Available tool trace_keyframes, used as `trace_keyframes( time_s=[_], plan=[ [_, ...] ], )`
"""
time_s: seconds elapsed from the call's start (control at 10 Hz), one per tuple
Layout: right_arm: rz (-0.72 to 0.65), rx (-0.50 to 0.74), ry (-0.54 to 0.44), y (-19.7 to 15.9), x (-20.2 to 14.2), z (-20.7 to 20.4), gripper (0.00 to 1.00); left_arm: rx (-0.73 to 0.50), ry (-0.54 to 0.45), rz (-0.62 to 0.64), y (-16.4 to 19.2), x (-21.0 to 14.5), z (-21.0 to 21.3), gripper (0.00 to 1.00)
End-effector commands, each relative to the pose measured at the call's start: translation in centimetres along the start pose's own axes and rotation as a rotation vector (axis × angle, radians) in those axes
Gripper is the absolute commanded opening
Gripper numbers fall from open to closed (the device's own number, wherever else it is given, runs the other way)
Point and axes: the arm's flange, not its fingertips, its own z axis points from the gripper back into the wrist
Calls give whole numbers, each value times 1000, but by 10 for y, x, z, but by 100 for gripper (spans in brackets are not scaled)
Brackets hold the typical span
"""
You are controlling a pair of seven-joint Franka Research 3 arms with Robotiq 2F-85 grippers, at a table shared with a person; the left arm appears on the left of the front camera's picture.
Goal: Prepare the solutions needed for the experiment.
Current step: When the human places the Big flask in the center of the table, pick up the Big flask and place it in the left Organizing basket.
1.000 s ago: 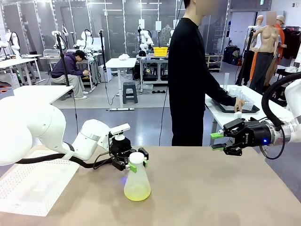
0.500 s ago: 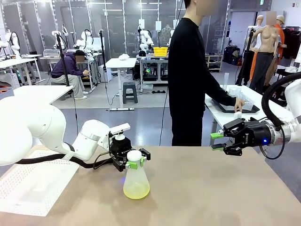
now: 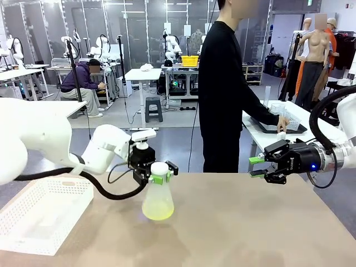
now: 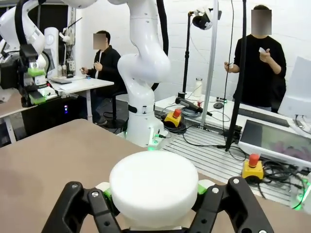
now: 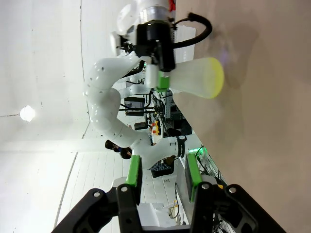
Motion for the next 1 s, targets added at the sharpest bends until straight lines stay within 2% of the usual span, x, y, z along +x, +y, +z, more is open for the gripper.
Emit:
trace_keyframes(
  time_s=[0.0,0.2,0.4,0.6,0.7,0.9],
  plan=[
    [-2,-9,8,1,0,0,47,-30,14,24,-23,38,-7,0],
    [-2,-9,8,1,0,0,47,32,43,-19,-37,86,18,0],
    [-2,-9,8,1,0,0,47,67,79,-20,-70,132,42,0],
    [-2,-9,8,1,0,0,47,128,81,-52,-105,145,73,0],
    [-2,-9,8,1,0,0,47,202,91,-53,-129,146,99,0],
    [-2,-9,8,1,0,0,47,332,47,-85,-178,146,145,0]
  ],
)
